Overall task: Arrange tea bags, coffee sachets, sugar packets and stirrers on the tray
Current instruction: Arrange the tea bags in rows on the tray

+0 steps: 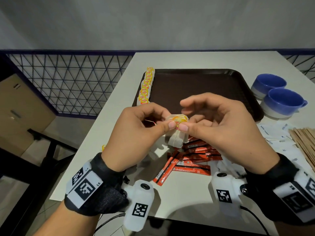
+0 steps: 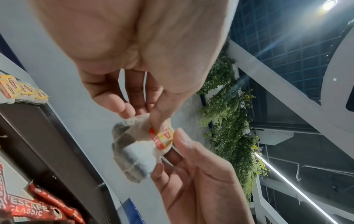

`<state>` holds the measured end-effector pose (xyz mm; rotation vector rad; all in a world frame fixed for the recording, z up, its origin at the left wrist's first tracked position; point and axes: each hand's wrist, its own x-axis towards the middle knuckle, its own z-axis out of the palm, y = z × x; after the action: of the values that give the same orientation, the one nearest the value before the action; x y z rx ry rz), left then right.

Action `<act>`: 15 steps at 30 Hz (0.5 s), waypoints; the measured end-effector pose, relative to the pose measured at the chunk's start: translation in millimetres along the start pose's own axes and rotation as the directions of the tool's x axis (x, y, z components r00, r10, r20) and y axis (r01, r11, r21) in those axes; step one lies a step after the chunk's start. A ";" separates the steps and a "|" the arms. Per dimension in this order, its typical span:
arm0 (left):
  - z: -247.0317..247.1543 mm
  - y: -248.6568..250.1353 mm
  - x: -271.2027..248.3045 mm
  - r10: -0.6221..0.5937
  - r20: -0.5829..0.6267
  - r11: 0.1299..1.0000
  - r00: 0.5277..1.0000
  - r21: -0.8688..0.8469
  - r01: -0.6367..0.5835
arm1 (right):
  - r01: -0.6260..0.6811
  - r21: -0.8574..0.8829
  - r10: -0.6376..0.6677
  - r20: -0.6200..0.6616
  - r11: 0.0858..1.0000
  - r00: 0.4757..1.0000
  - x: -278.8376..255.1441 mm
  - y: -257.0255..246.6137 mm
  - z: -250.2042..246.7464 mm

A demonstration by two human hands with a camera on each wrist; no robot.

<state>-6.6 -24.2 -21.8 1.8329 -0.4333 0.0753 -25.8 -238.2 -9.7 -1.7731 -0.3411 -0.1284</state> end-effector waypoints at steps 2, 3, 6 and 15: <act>-0.1 1.1 -0.2 0.004 -0.005 1.000 1.000 -0.004 -0.004 | -0.008 -0.057 0.009 0.006 0.998 1.000 1.4 -0.8 1.0; -0.5 1.4 -0.2 0.005 -0.006 1.000 1.000 0.002 -0.005 | -0.003 -0.090 0.005 0.015 0.996 1.000 2.2 -1.3 1.3; -2.5 1.4 -0.3 0.005 -0.003 0.999 1.000 0.036 -0.004 | 0.012 -0.138 -0.008 0.028 0.990 1.000 3.9 -2.3 2.4; -60.6 9.3 -11.5 -0.007 0.005 0.984 1.000 0.179 0.006 | 0.012 -0.098 -0.009 0.024 0.995 1.000 5.8 -1.9 10.5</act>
<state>-10.2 33.3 2.1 2.0115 -0.4365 0.1073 -21.9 -226.7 -8.7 -1.8718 -0.3666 -0.1339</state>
